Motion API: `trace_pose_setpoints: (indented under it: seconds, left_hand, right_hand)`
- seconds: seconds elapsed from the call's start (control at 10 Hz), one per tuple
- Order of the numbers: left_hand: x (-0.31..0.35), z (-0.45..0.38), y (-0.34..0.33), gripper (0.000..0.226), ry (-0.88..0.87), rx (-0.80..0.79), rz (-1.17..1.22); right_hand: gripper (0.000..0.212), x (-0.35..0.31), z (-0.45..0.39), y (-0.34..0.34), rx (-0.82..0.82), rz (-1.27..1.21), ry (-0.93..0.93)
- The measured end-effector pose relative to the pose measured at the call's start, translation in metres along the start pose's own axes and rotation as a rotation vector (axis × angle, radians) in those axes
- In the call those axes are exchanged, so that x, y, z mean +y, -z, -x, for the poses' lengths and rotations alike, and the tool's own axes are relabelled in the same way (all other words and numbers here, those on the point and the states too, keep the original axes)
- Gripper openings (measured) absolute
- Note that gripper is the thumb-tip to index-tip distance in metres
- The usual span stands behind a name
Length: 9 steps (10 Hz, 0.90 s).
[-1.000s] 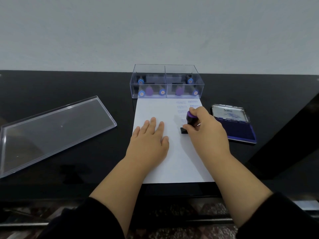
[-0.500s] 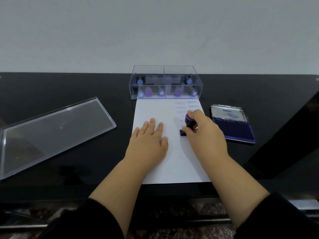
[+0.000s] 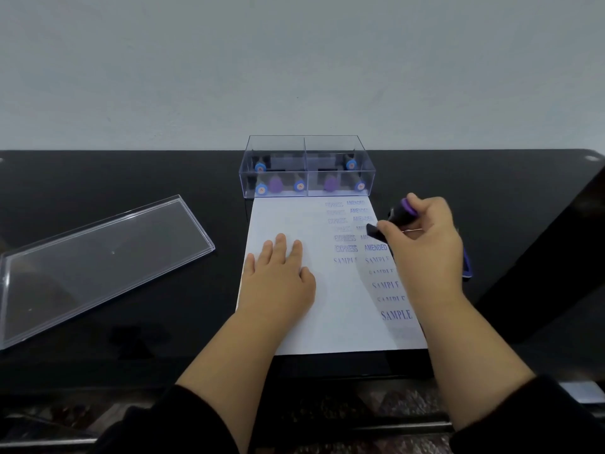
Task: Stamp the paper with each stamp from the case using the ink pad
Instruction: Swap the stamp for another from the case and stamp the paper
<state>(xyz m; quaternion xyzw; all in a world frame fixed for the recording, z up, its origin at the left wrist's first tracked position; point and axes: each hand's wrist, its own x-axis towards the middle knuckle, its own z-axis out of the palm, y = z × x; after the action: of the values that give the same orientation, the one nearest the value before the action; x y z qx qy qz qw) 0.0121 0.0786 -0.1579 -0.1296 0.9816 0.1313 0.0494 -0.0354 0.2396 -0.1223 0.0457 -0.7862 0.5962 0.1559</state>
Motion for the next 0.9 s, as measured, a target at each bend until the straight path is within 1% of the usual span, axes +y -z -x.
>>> trace_pose_setpoints:
  seconds: [0.1,0.4,0.6,0.9]
  left_hand:
    - [0.0039,0.0007,0.0012,0.055,0.027,0.010,0.026]
    - [0.0064,-0.0002,-0.0007,0.054,0.048,0.030,0.040]
    - [0.0052,-0.0002,-0.0013,0.054,0.049,0.031,0.032]
    - [0.0055,-0.0005,-0.0010,0.054,0.044,0.023,0.025]
  right_hand:
    - [0.035,0.0004,-0.0015,0.0091,0.032,-0.076,-0.032]
    - [0.038,0.0066,-0.0019,0.0084,0.039,-0.148,-0.129]
    - [0.037,0.0064,-0.0031,0.0076,0.035,-0.175,-0.140]
    - [0.037,0.0039,-0.0016,0.0106,0.025,-0.153,-0.136]
